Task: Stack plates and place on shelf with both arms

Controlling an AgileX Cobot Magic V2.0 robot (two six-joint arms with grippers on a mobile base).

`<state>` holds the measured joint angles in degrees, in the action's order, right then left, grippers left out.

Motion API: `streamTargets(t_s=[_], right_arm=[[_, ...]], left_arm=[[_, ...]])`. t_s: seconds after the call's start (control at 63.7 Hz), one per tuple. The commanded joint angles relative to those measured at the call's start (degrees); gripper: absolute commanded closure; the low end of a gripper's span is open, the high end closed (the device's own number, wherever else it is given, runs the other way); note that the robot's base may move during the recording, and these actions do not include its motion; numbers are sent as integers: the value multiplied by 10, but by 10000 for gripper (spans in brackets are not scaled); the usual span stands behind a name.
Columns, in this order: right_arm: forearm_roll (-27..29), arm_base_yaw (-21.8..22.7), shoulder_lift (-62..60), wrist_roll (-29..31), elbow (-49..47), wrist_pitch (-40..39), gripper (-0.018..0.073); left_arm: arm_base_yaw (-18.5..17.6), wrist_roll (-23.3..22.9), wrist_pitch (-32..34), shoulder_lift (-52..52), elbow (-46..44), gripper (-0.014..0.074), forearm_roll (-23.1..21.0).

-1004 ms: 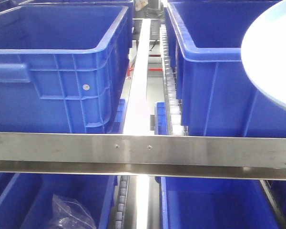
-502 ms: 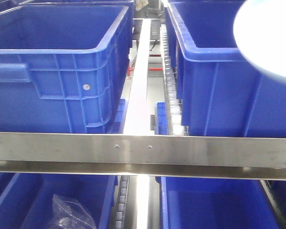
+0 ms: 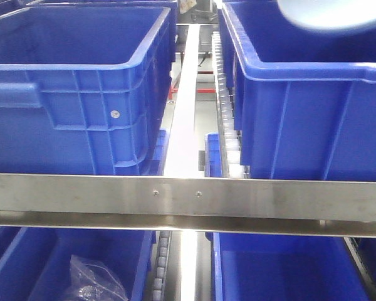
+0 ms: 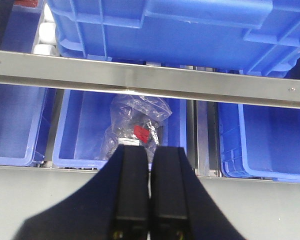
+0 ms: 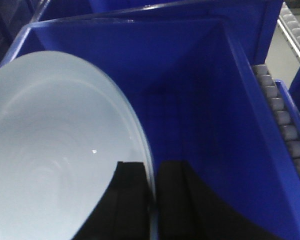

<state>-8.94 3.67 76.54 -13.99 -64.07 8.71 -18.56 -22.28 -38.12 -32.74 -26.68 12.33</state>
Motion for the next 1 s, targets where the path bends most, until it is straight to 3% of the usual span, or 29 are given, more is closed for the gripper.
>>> streamTargets(t_s=[0.0,0.094,0.377,0.518,0.659,0.706,0.989], right_arm=[[-7,4,7,1,-33,-71,162],[-7,4,6,1,-21,-79,69],[-7,4,-119,1,134,-126,80],[-7,4,-231,1,252,-149,209],[-7,4,-368,1,376,-159,529],[-7,4,-414,1,415,-158,489],[-7,4,-552,1,523,-156,512]], left_arm=[[0,-5,35,-1,-16,508,3],[0,-5,35,-1,-16,508,3],[0,-5,35,-1,-16,508,3],[0,-5,35,-1,-16,508,3],[0,-5,35,-1,-16,508,3],[0,-5,35,-1,-16,508,3],[0,-5,35,-1,-16,508,3]])
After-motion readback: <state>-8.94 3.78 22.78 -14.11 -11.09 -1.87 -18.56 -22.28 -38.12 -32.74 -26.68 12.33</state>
